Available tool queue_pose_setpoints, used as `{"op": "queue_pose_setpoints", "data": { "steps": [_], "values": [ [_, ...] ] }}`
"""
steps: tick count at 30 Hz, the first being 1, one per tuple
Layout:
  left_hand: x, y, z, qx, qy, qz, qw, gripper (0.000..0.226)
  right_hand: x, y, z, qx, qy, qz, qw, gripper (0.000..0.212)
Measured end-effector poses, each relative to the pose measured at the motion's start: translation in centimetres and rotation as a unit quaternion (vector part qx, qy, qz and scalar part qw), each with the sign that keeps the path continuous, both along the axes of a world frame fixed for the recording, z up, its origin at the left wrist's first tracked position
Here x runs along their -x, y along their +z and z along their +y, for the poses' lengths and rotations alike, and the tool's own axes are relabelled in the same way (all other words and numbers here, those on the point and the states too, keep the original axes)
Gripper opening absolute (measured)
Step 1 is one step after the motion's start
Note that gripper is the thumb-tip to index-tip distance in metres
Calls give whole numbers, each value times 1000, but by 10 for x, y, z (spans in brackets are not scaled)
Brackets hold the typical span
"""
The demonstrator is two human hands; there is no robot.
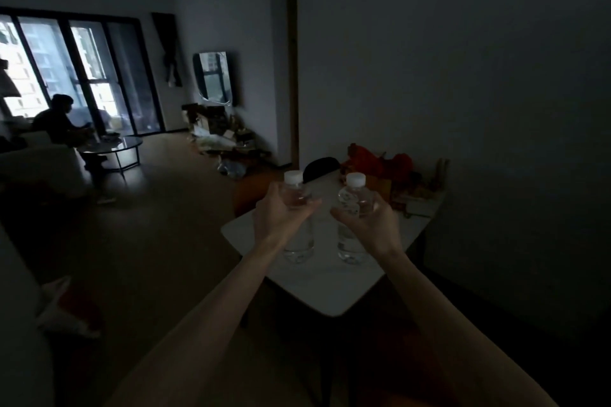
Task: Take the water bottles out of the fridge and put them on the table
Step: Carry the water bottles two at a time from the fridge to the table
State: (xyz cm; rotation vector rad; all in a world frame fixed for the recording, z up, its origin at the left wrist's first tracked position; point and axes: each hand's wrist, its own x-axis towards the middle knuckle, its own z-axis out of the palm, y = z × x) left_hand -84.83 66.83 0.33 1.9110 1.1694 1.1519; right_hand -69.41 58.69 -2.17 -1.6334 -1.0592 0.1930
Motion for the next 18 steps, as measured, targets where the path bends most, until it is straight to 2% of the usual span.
{"op": "queue_pose_setpoints", "data": {
  "steps": [6, 9, 13, 18],
  "values": [
    [-34, -28, 132, 13, -12, 15, 1000, 58, -34, -28, 139, 15, -15, 1, 1000, 65],
    [-62, -33, 206, 22, -30, 33, 999, 60, -54, -42, 213, 27, -42, 16, 999, 74],
    [-94, -45, 288, 37, -48, 25, 998, 63, -74, -54, 294, 50, -85, 19, 995, 72],
    [-130, -96, 391, 55, -76, 60, 994, 51, -97, -100, 373, 113, -131, 55, 983, 68]
  ]
}}
